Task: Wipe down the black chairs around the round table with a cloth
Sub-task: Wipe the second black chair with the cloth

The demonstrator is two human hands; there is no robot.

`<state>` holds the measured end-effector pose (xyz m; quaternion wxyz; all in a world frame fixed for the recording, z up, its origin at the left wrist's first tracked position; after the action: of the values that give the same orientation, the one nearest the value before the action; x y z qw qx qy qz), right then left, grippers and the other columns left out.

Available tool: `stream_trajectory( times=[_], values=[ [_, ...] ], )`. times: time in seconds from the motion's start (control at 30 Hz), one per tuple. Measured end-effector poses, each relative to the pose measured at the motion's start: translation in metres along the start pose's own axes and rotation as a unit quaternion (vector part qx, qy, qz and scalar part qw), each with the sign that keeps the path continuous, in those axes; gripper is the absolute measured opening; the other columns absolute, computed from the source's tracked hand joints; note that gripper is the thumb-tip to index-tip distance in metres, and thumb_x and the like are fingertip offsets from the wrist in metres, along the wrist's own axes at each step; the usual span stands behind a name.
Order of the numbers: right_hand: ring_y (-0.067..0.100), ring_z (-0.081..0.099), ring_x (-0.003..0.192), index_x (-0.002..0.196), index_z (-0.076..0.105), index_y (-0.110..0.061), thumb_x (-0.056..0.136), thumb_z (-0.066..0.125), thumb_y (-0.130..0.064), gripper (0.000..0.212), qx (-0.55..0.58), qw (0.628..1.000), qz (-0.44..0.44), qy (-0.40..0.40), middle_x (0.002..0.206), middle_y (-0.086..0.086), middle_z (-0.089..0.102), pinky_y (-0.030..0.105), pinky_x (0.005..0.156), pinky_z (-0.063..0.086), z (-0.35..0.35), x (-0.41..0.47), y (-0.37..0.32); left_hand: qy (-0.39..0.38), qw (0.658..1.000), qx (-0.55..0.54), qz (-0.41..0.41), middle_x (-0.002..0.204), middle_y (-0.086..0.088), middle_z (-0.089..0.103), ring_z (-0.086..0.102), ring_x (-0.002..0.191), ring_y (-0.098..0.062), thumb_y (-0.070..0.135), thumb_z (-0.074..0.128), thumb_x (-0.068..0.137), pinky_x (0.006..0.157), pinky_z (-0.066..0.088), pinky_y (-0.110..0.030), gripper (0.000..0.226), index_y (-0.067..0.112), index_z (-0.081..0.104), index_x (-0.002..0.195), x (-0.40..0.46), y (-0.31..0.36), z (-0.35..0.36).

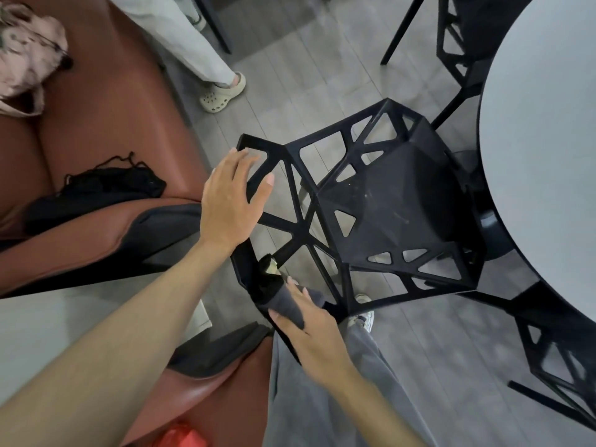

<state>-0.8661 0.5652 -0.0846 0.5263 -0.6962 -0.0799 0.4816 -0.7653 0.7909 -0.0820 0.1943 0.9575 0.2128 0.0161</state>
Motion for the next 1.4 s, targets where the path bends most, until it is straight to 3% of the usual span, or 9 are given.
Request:
stream_trajectory(
  times=[0.1, 0.3, 0.4, 0.57, 0.7, 0.9, 1.07, 1.27, 1.4],
  values=[
    [-0.007, 0.008, 0.142, 0.154, 0.025, -0.058, 0.104, 0.048, -0.051, 0.056, -0.037, 0.999, 0.004, -0.004, 0.159, -0.030, 0.030, 0.036, 0.124, 0.022, 0.004, 0.025, -0.005, 0.001, 1.000, -0.002, 0.001, 0.159, 0.007, 0.044, 0.029, 0.155, -0.014, 0.057, 0.039, 0.107, 0.122, 0.033, -0.055, 0.054, 0.023, 0.050, 0.148, -0.001, 0.001, 0.000],
    [0.035, 0.056, 0.128, 0.142, 0.055, -0.017, 0.105, 0.046, -0.039, 0.044, -0.059, 0.988, 0.085, 0.112, 0.137, 0.014, 0.062, 0.044, 0.101, 0.047, -0.015, 0.123, 0.023, 0.012, 1.000, -0.015, 0.005, 0.157, 0.008, 0.047, 0.031, 0.154, -0.014, 0.054, 0.040, 0.108, 0.122, 0.033, -0.055, 0.050, 0.024, 0.052, 0.146, -0.002, 0.000, -0.001],
    [0.025, 0.058, 0.127, 0.133, 0.062, -0.017, 0.105, 0.047, -0.038, 0.038, -0.003, 0.982, 0.100, 0.158, 0.137, 0.009, 0.064, 0.042, 0.103, 0.047, -0.015, 0.130, 0.031, 0.012, 1.000, -0.023, 0.005, 0.157, 0.008, 0.047, 0.031, 0.154, -0.014, 0.054, 0.040, 0.108, 0.122, 0.032, -0.056, 0.049, 0.025, 0.052, 0.146, -0.001, 0.001, -0.002],
    [-0.006, 0.057, 0.069, 0.082, 0.057, -0.038, 0.103, 0.060, -0.025, 0.024, 0.007, 0.995, 0.031, 0.099, 0.075, -0.011, 0.062, 0.012, 0.064, 0.040, -0.006, 0.077, 0.016, 0.016, 0.999, -0.028, -0.001, 0.158, 0.007, 0.046, 0.030, 0.154, -0.012, 0.054, 0.039, 0.108, 0.122, 0.033, -0.055, 0.051, 0.024, 0.052, 0.147, -0.003, -0.004, -0.002],
    [0.005, 0.063, 0.075, 0.094, 0.063, -0.024, 0.102, 0.059, -0.028, 0.010, -0.088, 0.989, 0.000, 0.120, 0.082, -0.005, 0.067, 0.027, 0.068, 0.045, -0.026, 0.108, 0.029, 0.018, 1.000, -0.025, 0.000, 0.156, 0.008, 0.047, 0.030, 0.154, -0.011, 0.055, 0.038, 0.109, 0.122, 0.033, -0.052, 0.050, 0.024, 0.053, 0.145, -0.002, 0.001, 0.000],
    [0.031, 0.063, 0.098, 0.108, 0.066, -0.015, 0.102, 0.051, -0.047, 0.036, -0.071, 0.921, 0.108, 0.367, 0.103, 0.006, 0.071, 0.043, 0.086, 0.051, -0.099, 0.155, 0.039, 0.017, 0.999, -0.030, -0.007, 0.156, 0.009, 0.047, 0.029, 0.154, -0.009, 0.058, 0.036, 0.108, 0.122, 0.030, -0.050, 0.052, 0.025, 0.054, 0.145, -0.001, -0.002, 0.001],
    [0.037, 0.062, 0.105, 0.112, 0.062, -0.017, 0.098, 0.058, -0.040, 0.027, -0.172, 0.961, 0.102, 0.191, 0.111, 0.010, 0.065, 0.041, 0.082, 0.048, -0.055, 0.186, 0.050, 0.020, 0.999, -0.036, -0.008, 0.154, 0.009, 0.050, 0.030, 0.153, -0.008, 0.056, 0.038, 0.108, 0.120, 0.030, -0.043, 0.050, 0.025, 0.055, 0.143, 0.000, -0.003, 0.001],
    [0.019, 0.057, 0.089, 0.103, 0.056, -0.018, 0.098, 0.064, -0.025, 0.012, -0.130, 0.978, -0.019, 0.165, 0.100, -0.001, 0.056, 0.034, 0.073, 0.048, -0.033, 0.155, 0.041, 0.022, 0.998, -0.051, -0.014, 0.154, 0.006, 0.051, 0.031, 0.153, -0.009, 0.056, 0.036, 0.108, 0.121, 0.033, -0.043, 0.053, 0.022, 0.056, 0.143, 0.000, -0.004, 0.001],
    [0.025, 0.060, 0.096, 0.104, 0.058, -0.016, 0.097, 0.063, -0.018, 0.009, -0.117, 0.976, 0.029, 0.182, 0.104, 0.002, 0.059, 0.039, 0.079, 0.049, -0.044, 0.175, 0.050, 0.023, 0.999, -0.048, -0.011, 0.153, 0.006, 0.052, 0.032, 0.153, -0.010, 0.053, 0.039, 0.109, 0.120, 0.034, -0.044, 0.049, 0.022, 0.056, 0.143, 0.000, -0.002, 0.001]
  ],
)
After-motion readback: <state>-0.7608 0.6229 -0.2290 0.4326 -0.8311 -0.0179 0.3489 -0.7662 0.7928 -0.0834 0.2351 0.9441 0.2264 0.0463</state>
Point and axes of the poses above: each hand's wrist, its own x-axis towards the middle knuckle, its own z-axis out of the palm, y = z × x, the point moved 4 cm from there along x, towards the middle knuckle
